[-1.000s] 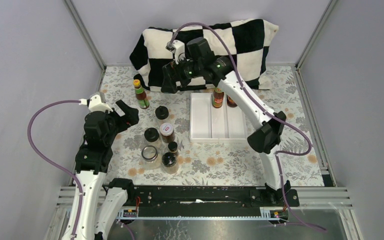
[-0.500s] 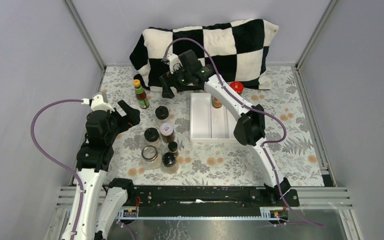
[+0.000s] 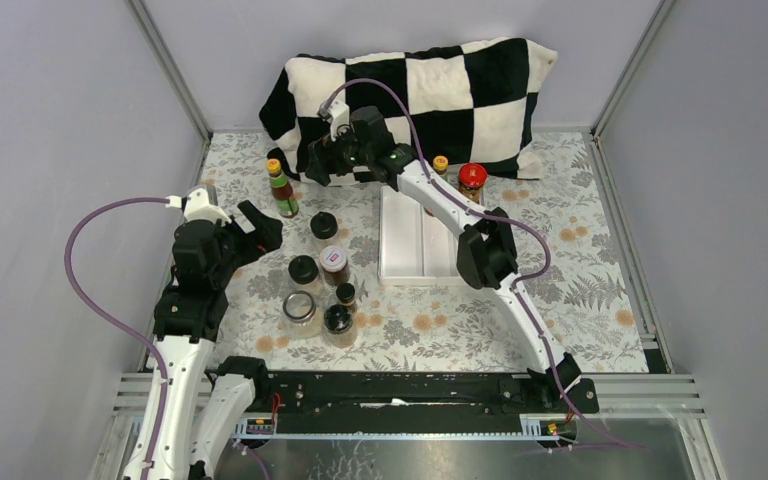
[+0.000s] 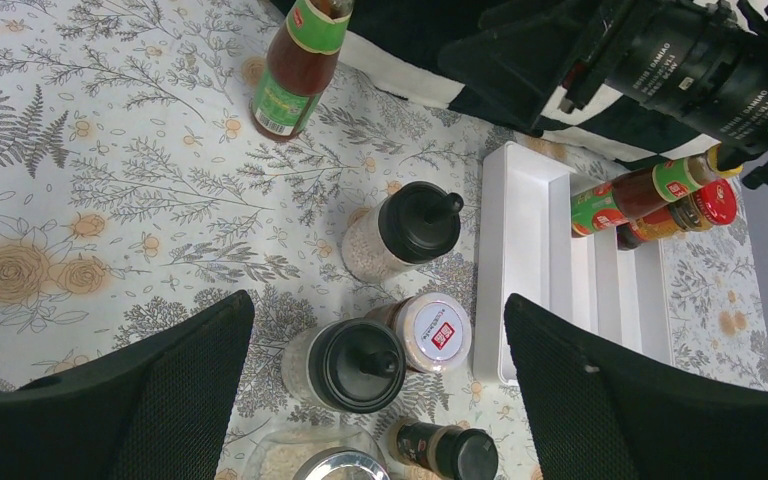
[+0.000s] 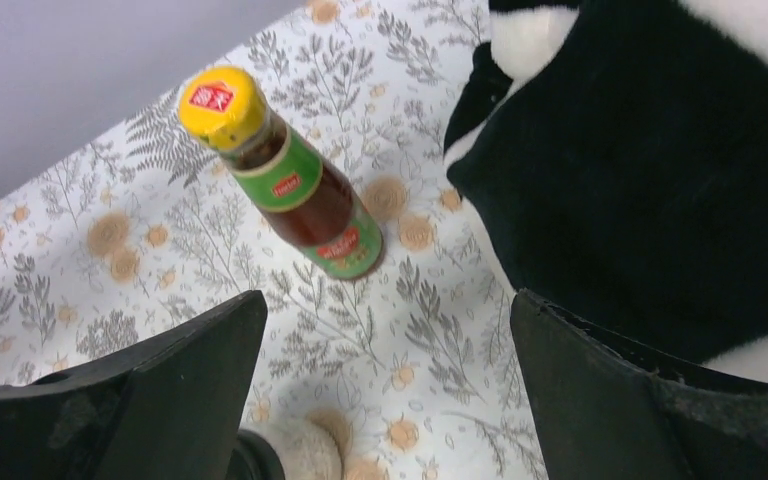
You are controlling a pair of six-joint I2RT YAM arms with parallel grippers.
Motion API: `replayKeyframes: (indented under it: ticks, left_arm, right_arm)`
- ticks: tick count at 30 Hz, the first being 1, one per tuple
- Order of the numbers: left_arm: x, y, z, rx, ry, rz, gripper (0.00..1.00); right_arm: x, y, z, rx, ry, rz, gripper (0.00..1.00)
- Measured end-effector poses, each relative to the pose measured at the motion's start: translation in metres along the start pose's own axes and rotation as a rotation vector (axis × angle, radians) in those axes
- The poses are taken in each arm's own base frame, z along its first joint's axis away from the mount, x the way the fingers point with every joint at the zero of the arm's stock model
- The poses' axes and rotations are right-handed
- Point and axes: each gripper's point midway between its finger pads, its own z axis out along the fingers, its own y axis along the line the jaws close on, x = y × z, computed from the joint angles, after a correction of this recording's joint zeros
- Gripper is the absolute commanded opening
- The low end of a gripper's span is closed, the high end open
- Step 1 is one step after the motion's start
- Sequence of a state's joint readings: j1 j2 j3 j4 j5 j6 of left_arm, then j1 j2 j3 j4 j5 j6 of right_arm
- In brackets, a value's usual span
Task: Organize the condiment bottles
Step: Pick up the bottle from the center of the board.
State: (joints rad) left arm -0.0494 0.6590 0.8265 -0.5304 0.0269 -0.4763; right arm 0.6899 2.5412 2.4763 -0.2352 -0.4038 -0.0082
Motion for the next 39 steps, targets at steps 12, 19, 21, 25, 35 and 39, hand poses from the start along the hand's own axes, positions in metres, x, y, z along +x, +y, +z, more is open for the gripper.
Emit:
replayKeyframes:
  ticks: [12,19,21,25,35,39]
  left_arm:
    - [0.001,0.000,0.000,0.001,0.000,0.000,0.99]
    - [0.002,-0.001,-0.001,0.010,0.004,0.000,0.99]
    - [0.002,-0.002,-0.001,0.014,0.005,0.000,0.99]
    - [0.002,-0.003,-0.001,0.018,0.007,0.000,0.99]
    - [0.004,-0.002,-0.001,0.017,0.010,0.000,0.99]
    - [0.004,-0.002,-0.001,0.017,0.010,0.000,0.99]
  right_arm:
    - [-0.021,0.021,0.037,-0.039,-0.167,-0.012,1.00]
    - [-0.021,0.039,0.048,-0.063,-0.196,-0.022,1.00]
    - [-0.023,0.042,0.050,-0.068,-0.206,-0.023,1.00]
    - [-0.026,0.042,0.052,-0.070,-0.228,-0.024,1.00]
    - [-0.023,0.042,0.060,-0.077,-0.254,-0.023,0.98]
    - [-0.018,0.045,0.064,-0.084,-0.250,-0.021,0.97]
